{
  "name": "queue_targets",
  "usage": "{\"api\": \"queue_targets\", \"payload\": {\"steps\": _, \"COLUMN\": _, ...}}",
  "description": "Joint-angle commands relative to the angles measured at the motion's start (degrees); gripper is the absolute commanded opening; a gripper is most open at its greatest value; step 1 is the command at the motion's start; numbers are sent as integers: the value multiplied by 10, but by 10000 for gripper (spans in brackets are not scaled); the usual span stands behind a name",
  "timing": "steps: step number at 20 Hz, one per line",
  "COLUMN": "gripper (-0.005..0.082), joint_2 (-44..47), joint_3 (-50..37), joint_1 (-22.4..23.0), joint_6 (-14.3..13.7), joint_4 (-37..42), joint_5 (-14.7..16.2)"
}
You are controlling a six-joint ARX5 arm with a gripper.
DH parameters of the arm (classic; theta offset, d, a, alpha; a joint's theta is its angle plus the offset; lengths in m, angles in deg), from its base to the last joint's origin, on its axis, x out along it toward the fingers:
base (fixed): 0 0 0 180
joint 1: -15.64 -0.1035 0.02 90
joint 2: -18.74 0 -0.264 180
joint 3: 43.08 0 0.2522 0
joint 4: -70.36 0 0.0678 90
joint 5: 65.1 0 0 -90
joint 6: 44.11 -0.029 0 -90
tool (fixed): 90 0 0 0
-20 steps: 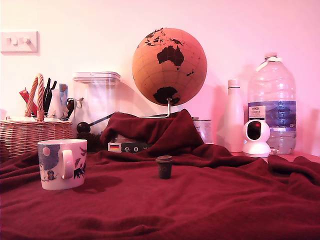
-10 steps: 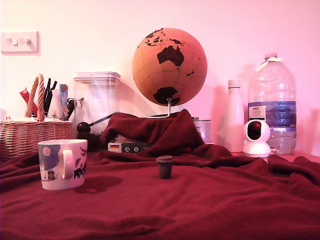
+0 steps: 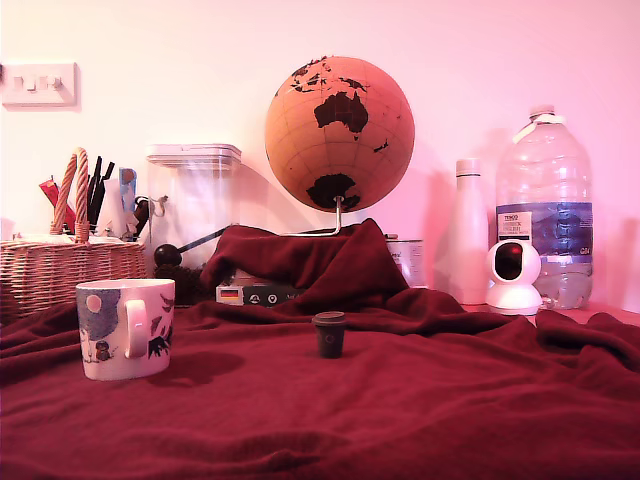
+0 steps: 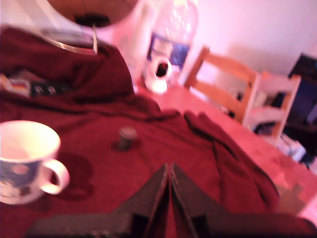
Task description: Pick up the coffee capsules on the table and drop them inside the coffee cup
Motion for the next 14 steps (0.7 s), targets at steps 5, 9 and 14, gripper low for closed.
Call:
{"api": "queue_targets", "payload": {"steps": 5, "gripper": -19, "joint_2": 82, "joint_3": -10, "joint_1": 89, "joint_6": -12, "joint_4": 48, "joint_5": -46}}
{"api": "queue_targets", "payload": {"steps": 9, "gripper": -19, "joint_2": 118, "joint_3": -10, "joint_1": 100, "joint_6": -12, "joint_4": 52, "joint_5": -46}}
{"api": "queue_targets", "payload": {"steps": 14, "gripper": 460, "joint_2": 125, "joint_3": -10, "joint_1": 100, "joint_6": -12, "joint_4": 68, "joint_5": -64}}
